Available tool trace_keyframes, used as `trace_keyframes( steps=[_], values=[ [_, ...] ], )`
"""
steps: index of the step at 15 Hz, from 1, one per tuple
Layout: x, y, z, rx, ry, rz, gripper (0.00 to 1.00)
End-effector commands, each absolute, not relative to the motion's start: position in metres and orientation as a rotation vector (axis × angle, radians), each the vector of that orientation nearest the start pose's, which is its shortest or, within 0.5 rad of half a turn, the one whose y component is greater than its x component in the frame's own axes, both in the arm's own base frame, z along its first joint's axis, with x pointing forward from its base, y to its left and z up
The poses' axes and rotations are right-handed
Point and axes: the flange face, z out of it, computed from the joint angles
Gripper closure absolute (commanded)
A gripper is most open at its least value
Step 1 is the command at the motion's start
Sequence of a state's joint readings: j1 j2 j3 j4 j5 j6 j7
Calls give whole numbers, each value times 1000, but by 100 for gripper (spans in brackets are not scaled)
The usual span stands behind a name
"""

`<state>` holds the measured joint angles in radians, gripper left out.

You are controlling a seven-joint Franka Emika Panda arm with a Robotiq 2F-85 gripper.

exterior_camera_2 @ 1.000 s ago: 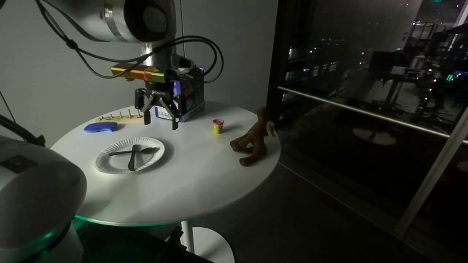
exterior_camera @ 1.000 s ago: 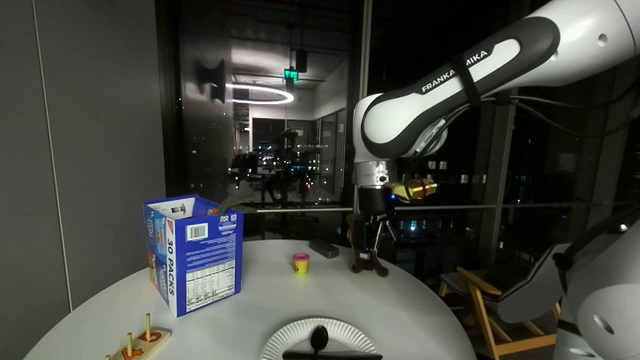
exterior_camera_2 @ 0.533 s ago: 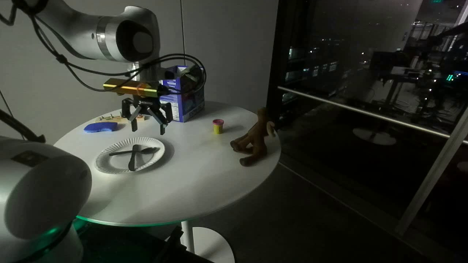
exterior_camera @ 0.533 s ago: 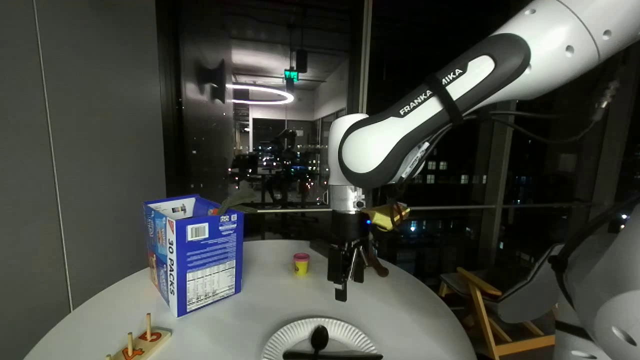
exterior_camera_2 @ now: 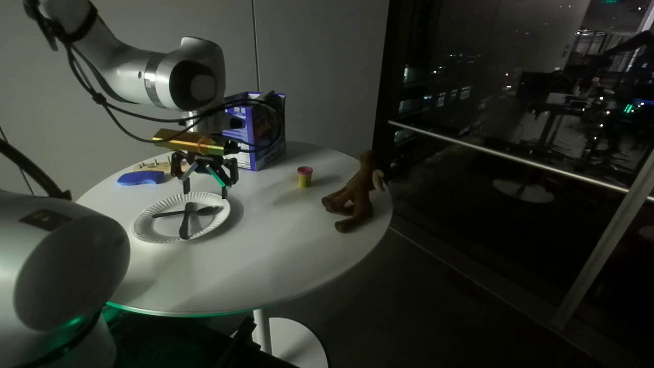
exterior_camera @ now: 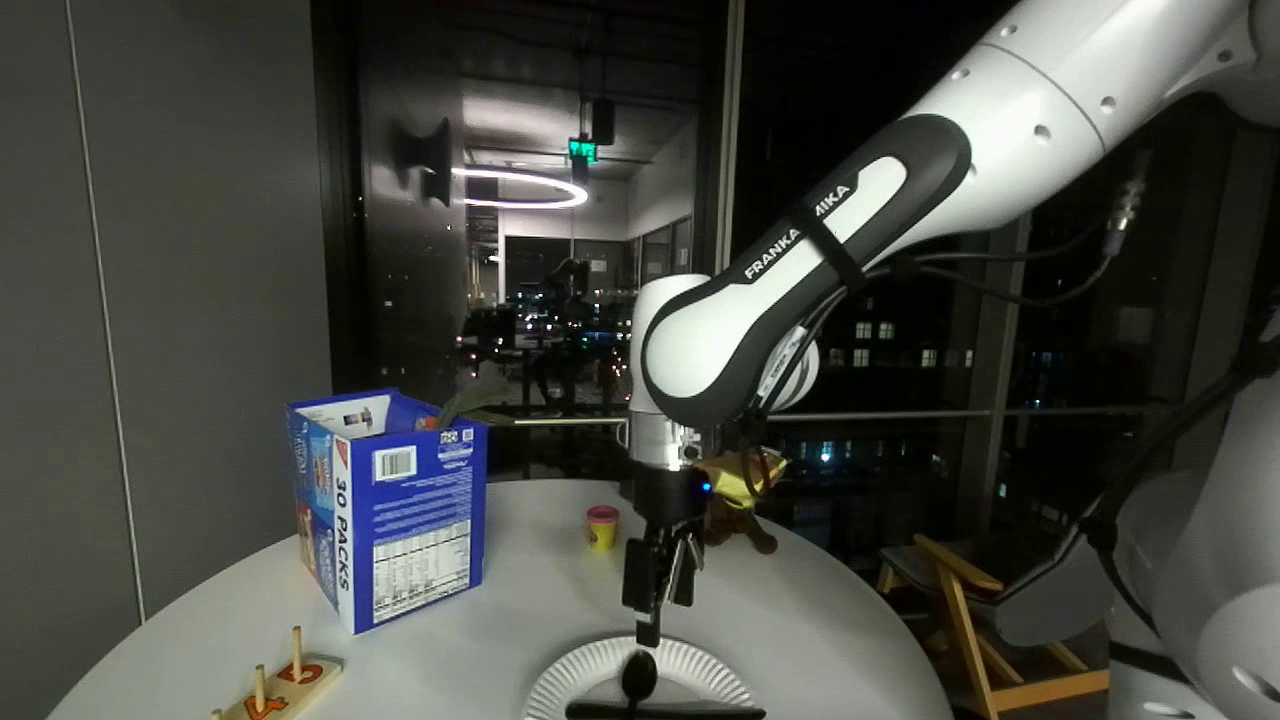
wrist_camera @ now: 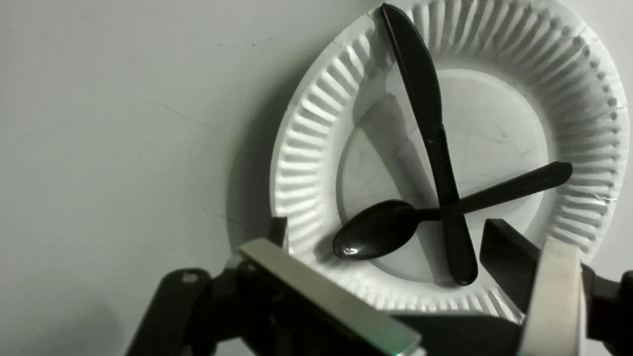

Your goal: Remove the spoon and knife from the white plate then place the radish from the blue box on the plate.

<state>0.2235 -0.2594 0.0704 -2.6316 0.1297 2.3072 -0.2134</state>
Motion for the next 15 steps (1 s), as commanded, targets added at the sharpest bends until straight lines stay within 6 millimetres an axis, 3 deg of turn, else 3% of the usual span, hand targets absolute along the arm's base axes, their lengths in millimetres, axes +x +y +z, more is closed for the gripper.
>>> trace_keyframes(
  steps=[1, 6, 9, 10, 12, 15],
  values=[
    [388, 145, 302, -2999, -630, 81, 0],
    [382, 173, 275, -3027, -538, 17, 0],
    [370, 185, 262, -3086, -377, -103, 0],
    [364, 190, 258, -3096, -350, -139, 25],
    [353, 198, 252, -3124, -309, -184, 32],
    [337, 212, 247, -3159, -274, -242, 56]
  ],
)
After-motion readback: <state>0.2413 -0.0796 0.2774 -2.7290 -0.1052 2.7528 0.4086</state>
